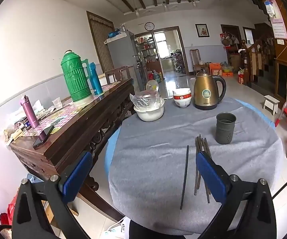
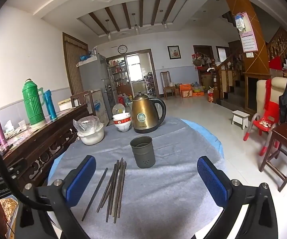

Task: Organize utensils

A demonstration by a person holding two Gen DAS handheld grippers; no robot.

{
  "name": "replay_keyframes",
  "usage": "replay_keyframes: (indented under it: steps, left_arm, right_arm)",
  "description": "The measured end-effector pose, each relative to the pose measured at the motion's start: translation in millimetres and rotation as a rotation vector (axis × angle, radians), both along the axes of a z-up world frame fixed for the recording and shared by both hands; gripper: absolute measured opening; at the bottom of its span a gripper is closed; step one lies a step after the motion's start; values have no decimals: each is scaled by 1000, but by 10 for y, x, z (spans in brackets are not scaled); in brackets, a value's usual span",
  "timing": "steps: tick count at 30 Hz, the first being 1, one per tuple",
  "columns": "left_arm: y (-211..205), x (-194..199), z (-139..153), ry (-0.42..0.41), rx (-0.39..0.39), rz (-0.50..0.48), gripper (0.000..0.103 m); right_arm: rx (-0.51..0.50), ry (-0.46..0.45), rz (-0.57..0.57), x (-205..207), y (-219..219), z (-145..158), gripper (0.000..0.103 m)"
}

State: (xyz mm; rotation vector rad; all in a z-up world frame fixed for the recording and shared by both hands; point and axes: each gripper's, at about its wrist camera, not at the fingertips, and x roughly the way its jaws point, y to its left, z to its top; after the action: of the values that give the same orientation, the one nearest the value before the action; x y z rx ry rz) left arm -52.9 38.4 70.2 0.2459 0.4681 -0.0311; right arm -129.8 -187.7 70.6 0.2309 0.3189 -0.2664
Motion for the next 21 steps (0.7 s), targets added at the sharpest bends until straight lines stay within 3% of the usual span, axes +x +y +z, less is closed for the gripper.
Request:
replay_keyframes:
  steps: [21]
  left_arm:
    - [23, -23, -1, 6, 0, 2, 103]
  right_arm:
    - [-1, -9, 5, 19, 47, -3, 103]
